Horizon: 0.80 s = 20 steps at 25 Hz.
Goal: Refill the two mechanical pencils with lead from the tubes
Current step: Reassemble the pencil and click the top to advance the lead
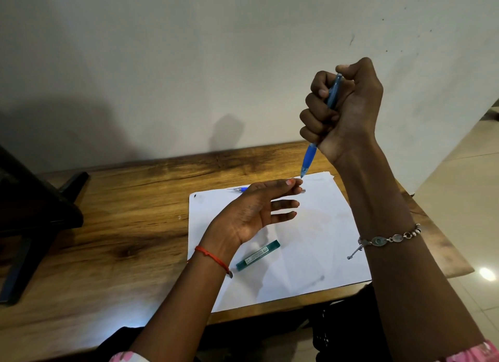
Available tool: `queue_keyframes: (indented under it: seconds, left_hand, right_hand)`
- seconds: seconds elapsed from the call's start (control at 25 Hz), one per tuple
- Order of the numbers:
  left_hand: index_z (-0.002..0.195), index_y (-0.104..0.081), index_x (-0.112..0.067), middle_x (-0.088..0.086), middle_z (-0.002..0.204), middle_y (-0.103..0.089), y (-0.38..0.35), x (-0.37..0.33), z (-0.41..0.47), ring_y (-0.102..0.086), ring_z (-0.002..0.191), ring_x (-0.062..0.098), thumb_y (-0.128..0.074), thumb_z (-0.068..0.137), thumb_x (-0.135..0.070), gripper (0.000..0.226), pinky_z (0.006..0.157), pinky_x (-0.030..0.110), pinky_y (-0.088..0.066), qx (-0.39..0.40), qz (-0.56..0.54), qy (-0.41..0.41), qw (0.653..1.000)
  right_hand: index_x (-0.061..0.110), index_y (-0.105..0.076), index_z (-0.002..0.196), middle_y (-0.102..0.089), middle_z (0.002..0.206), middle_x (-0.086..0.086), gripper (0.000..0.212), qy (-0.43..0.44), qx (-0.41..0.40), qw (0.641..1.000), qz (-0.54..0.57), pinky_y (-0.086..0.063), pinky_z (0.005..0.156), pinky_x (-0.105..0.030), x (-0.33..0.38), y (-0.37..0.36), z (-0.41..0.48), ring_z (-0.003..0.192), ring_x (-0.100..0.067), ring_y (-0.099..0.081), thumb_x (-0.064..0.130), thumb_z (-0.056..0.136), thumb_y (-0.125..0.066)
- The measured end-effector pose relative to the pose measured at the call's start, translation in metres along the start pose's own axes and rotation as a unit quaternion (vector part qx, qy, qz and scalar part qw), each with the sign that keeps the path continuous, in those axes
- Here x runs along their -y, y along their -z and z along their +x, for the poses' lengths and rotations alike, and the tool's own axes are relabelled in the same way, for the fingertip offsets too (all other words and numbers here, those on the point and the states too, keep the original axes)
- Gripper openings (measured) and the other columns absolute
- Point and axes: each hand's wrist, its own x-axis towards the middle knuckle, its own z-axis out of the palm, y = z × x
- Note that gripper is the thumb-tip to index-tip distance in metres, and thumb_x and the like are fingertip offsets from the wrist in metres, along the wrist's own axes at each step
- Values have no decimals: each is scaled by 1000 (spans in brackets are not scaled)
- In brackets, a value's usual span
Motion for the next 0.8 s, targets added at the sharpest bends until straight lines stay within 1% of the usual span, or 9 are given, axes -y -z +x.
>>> queue_keyframes:
  seconds: [0.16,0.32,0.4,0.52,0.72,0.8]
  left_hand:
    - [87,-72,-19,-8,77,-71,1,1,0,-66,67,8,-56,88,-20,16,67,23,-57,-4,-3,0,1000]
    - [82,-73,-19,-8,76,-71,1,1,0,-66,67,8,-56,88,-20,19,66,23,-57,-7,-8,0,1000]
    - [80,-74,-19,-8,76,-71,1,0,1,-66,66,8,-56,88,-20,20,66,23,-57,-6,-8,0,1000]
    - [82,-73,-19,-8,76,-71,1,1,0,-66,66,8,-56,88,-20,18,65,23,-57,-7,-9,0,1000]
    - [87,-70,-18,-9,75,-70,0,0,1,-65,67,8,-55,89,-20,15,65,23,-56,-6,0,-1,1000]
    - [87,-70,-18,-8,76,-71,0,1,1,-66,67,8,-55,89,-20,15,65,23,-57,-6,-2,0,1000]
  right_hand:
    - [13,-31,55,-17,36,7,43,0,5,1000,-6,-11,42,-13,0,0,-1,33,-8,-9,35,90,-22]
    - [13,-31,54,-17,36,7,42,3,-1,1000,0,-12,42,-12,1,0,-1,32,-8,-9,32,90,-22]
    - [13,-33,55,-17,36,7,43,4,-1,1000,-3,-11,42,-13,1,0,-1,33,-9,-9,34,91,-23]
    - [12,-35,55,-17,37,7,45,2,2,1000,-3,-10,42,-15,0,-1,-2,34,-9,-9,37,91,-23]
    - [13,-32,53,-17,36,7,43,3,-5,1000,9,-12,42,-12,2,-1,-1,33,-8,-9,32,90,-21]
    - [13,-32,55,-17,37,7,43,2,-1,1000,6,-12,42,-13,3,-1,-1,34,-9,-9,35,90,-22]
